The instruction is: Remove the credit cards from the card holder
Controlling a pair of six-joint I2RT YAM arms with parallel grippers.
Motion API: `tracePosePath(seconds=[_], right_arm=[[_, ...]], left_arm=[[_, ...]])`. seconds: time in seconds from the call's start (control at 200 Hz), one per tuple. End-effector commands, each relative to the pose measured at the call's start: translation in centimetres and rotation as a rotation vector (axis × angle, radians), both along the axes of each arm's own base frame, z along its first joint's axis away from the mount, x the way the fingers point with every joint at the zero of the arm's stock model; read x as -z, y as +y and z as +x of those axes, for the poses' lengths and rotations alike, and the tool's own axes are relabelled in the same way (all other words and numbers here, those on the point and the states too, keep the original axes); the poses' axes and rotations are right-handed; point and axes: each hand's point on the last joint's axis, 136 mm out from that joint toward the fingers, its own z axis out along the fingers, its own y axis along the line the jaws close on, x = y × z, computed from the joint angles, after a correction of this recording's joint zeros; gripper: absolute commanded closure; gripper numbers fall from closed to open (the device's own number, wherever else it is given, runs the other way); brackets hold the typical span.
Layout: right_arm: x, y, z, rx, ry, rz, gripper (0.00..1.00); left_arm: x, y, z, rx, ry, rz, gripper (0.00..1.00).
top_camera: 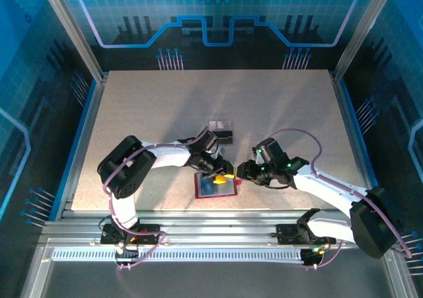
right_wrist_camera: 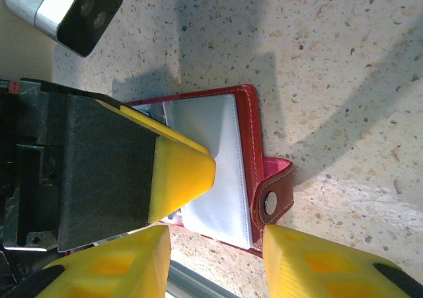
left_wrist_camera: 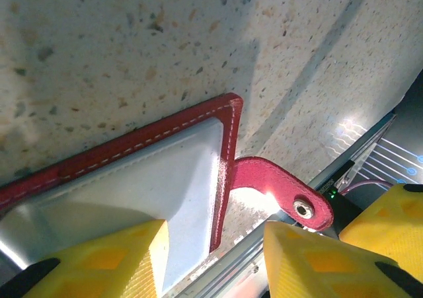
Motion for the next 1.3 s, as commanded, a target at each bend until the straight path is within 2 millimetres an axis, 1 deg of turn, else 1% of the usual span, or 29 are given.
tracePosePath(seconds=[0.0, 0.275, 0.38, 0.495, 0.615, 0.715, 0.81, 0.94, 1.056, 1.186, 1.296], right_arm=[[-1.1, 0.4, 0.7, 0.000, -0.028, 0.027, 0.59], [-1.2, 0.8, 0.9, -0.001, -0.031, 0.032, 0.60], [-1.3, 1.2, 1.0, -0.010, -0.033, 0.034, 0.60], [-1.4, 1.6, 1.1, -0.021, -0.031, 0.035, 0.60], [-1.4, 2.4, 1.2, -0.040, -0.023, 0.046, 0.60], [-1.2, 3.3, 1.3, -0.062, -0.015, 0.046, 0.60], [-1.0, 4.2, 1.4, -0.085, -0.008, 0.047, 0.60], [-0.5, 5.7, 1.5, -0.122, 0.009, 0.047, 0.60], [0.0, 7.1, 1.4, -0.154, 0.028, 0.051, 0.61], [0.4, 8.3, 1.3, -0.178, 0.039, 0.046, 0.61], [0.4, 8.8, 1.4, -0.185, 0.040, 0.046, 0.61]], left_arm=[[-0.5, 0.6, -1.1, 0.036, 0.008, 0.042, 0.57], [-0.2, 1.6, -2.2, 0.056, 0.012, 0.064, 0.57], [-0.9, 1.6, -2.0, 0.063, -0.008, 0.063, 0.57], [-2.5, 1.7, -1.3, 0.049, -0.063, 0.059, 0.57], [-3.5, 2.8, -0.6, 0.002, -0.102, 0.064, 0.57], [-3.7, 4.5, -0.4, -0.043, -0.106, 0.067, 0.58], [-3.2, 6.2, -0.7, -0.078, -0.098, 0.084, 0.59], [-2.1, 8.7, -1.7, -0.133, -0.079, 0.109, 0.60], [-1.2, 10.4, -2.3, -0.171, -0.061, 0.121, 0.60], [-0.1, 11.5, -2.6, -0.198, -0.046, 0.128, 0.60], [0.5, 11.7, -2.4, -0.203, -0.035, 0.125, 0.60]])
